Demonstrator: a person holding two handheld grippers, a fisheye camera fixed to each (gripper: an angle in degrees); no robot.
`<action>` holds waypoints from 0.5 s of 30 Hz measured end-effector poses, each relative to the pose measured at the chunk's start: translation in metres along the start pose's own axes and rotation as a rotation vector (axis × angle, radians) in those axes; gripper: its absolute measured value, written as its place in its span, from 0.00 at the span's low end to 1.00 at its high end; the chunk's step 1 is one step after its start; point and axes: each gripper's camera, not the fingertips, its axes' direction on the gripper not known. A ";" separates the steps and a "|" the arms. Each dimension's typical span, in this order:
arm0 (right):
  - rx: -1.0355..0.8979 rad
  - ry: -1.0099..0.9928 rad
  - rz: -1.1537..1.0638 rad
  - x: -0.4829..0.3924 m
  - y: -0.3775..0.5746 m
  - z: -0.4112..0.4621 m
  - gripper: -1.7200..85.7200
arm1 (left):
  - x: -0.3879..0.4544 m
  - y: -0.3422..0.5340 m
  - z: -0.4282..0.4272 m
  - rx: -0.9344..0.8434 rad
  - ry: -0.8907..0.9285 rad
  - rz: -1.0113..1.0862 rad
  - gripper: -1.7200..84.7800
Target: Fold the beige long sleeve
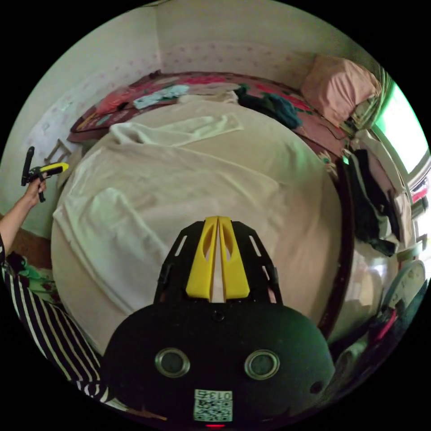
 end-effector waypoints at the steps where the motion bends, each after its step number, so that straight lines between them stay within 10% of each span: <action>1: -0.003 -0.003 0.011 0.013 -0.006 0.003 0.07 | -0.002 -0.022 0.013 -0.046 0.013 0.012 0.10; 15: -0.203 -0.161 -0.165 0.113 -0.089 0.092 0.05 | -0.019 -0.119 0.076 -0.237 0.025 0.070 0.04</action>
